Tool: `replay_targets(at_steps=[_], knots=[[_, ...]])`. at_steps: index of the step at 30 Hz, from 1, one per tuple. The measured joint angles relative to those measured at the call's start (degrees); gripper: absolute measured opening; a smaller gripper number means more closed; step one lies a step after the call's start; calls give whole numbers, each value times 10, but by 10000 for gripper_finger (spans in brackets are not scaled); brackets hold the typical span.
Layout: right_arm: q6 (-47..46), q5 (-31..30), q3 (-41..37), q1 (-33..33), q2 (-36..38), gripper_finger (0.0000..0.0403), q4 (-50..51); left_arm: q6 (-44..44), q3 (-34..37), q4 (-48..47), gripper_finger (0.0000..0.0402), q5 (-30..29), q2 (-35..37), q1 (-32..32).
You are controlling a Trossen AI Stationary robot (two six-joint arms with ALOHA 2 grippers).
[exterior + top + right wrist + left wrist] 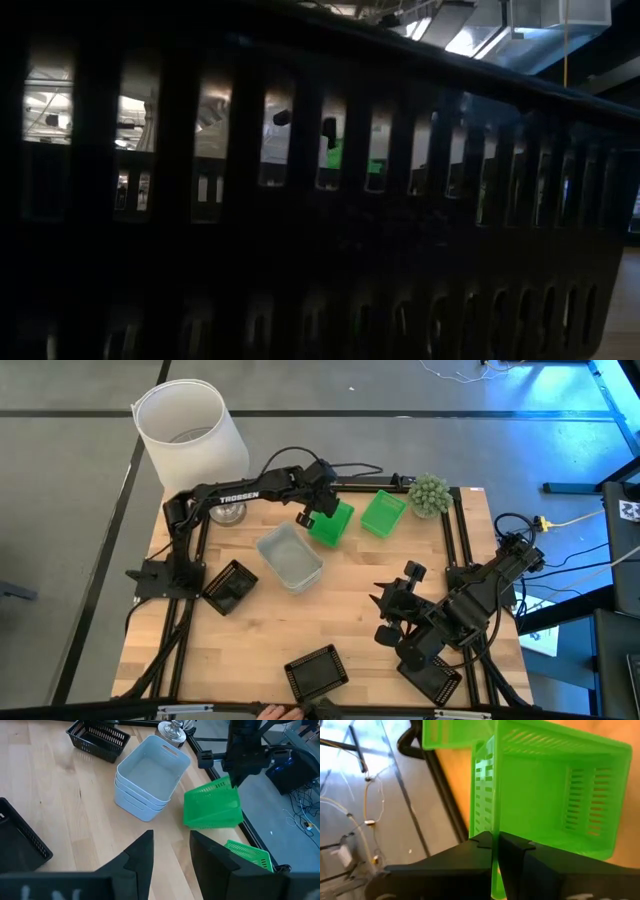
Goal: Stack baskets by color
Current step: Stack the bottom green bin into the top left green bin
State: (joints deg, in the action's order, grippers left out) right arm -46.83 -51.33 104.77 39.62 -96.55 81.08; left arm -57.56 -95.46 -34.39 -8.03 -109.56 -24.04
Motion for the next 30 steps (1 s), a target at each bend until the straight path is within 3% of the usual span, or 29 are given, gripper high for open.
replay_targets(at_steps=[11, 19, 24, 30], knots=[[5, 0, 0, 0, 0, 127, 0, 39, 0, -19, 0, 18, 0, 52], [5, 0, 0, 0, 0, 127, 0, 86, 0, -62, 0, 70, 0, 94], [6, 0, 0, 0, 0, 127, -4, 95, 0, -45, 1, 52, 0, 114], [5, 0, 0, 0, 0, 127, -7, 105, 0, 18, 29, 26, 0, 130]])
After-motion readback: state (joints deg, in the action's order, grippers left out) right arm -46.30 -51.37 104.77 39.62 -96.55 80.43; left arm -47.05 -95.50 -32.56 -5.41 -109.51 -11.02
